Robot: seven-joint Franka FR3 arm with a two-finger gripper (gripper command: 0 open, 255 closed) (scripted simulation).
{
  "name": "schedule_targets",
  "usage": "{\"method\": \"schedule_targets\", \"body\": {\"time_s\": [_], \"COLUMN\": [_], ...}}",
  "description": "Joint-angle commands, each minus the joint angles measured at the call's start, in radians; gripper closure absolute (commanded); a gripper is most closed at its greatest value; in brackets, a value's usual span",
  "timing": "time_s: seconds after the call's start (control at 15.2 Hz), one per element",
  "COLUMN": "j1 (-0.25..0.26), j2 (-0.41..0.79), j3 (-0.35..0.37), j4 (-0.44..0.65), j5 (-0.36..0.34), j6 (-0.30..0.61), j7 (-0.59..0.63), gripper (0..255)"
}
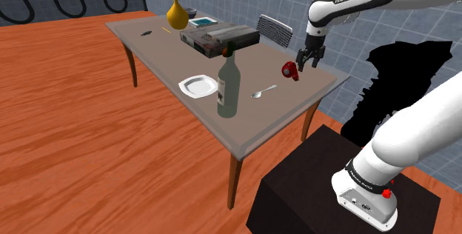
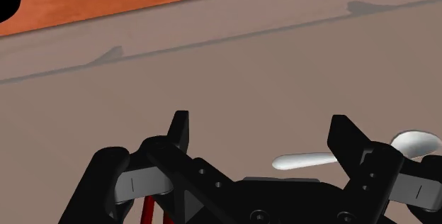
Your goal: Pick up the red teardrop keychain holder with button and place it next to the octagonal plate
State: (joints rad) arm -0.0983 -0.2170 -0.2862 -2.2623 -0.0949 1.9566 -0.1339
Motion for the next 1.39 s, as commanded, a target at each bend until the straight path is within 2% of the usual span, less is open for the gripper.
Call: {"method": "schedule_targets", "body": {"time_s": [0.0,0.4,0.73,1.32], "j1": [-0.002,-0.035,-0.082,-0.089], "j2": [0.084,0.32,0.504,0.544], "j3": [-0.018,-0.06,-0.067,-0.06], "j4": [0.053,0.222,0.383,0.329], "j5": [0.02,0.1,0.171,0.189], "j6": [0.03,0.086,0.095,0.187], "j7": [-0.029,-0.137,-0.212,-0.224], "gripper": [0,0,0,0]}}
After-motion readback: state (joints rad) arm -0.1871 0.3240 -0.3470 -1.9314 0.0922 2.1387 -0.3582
